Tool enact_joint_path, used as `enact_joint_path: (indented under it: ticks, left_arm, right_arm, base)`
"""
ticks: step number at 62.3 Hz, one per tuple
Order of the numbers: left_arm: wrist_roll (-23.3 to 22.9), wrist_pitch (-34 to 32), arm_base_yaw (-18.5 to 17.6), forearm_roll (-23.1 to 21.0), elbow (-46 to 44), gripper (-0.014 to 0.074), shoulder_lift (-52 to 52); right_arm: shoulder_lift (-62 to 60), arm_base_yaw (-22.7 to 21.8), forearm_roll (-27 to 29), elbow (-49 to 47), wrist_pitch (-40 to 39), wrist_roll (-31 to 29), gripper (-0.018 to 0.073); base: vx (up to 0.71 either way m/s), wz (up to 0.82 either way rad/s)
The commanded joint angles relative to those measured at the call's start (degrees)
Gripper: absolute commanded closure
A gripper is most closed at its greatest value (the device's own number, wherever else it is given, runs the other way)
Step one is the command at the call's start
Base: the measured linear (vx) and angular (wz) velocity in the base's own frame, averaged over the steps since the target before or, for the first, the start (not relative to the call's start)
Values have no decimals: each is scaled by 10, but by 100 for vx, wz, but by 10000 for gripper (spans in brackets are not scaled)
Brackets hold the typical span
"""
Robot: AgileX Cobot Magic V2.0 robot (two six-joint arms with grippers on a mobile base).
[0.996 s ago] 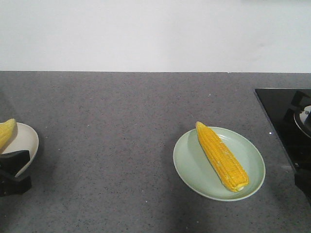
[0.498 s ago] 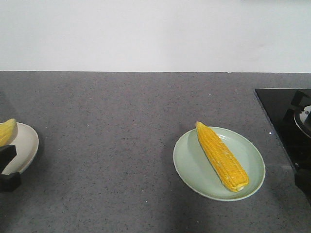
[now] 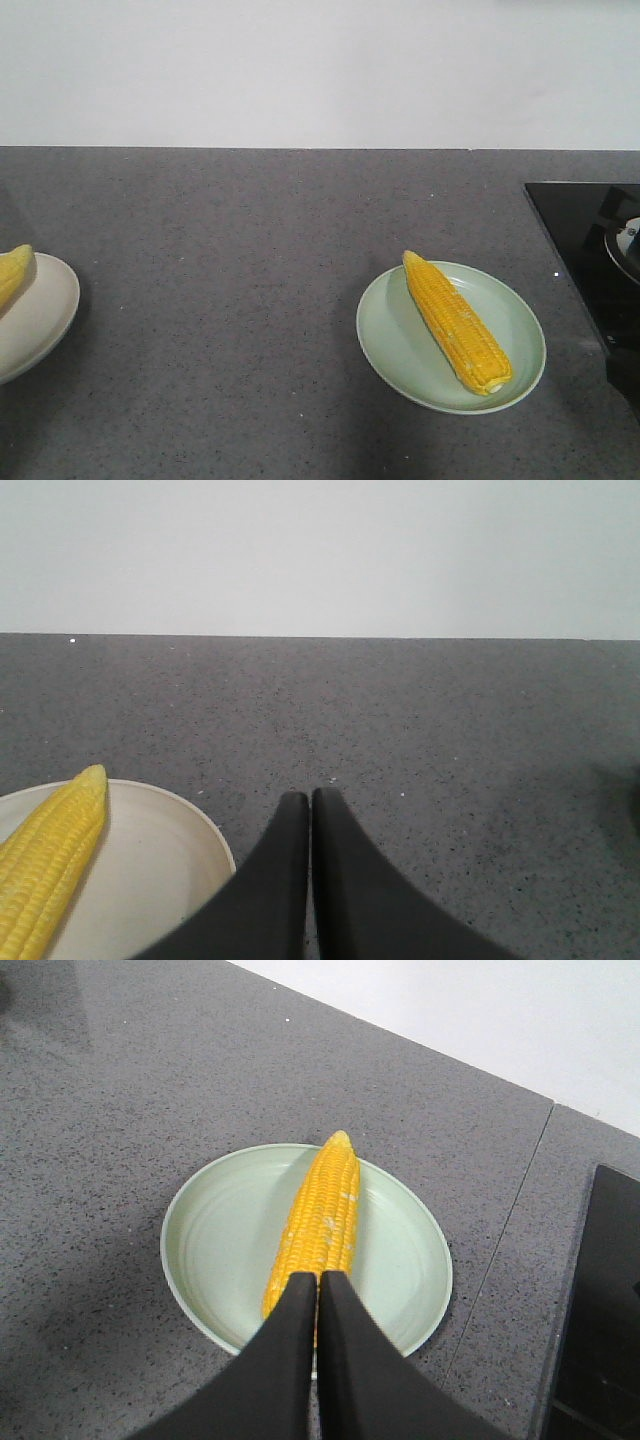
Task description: Distribute corn equally
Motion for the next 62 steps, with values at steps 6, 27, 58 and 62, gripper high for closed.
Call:
enact_joint_path:
  ticks: [6,27,58,62]
  left_arm:
    - [-4,-29,1,-7,-13,603,-1]
    - [-221,-19,1,233,-13,603,-6]
    - [-339,-80,1,345,154,603,-167]
    - [-340,-96,1,345,184,603,-203]
  right_arm:
    - [3,-2,8,-15,-37,-3,565]
    - [3,-2,8,-15,-37,-3,564]
    - [3,-2,9,-15,-37,-3,564]
    - [3,-2,9,-15,-37,-3,564]
  base:
    - [0,0]
    - [0,0]
    - [0,0]
    - [0,0]
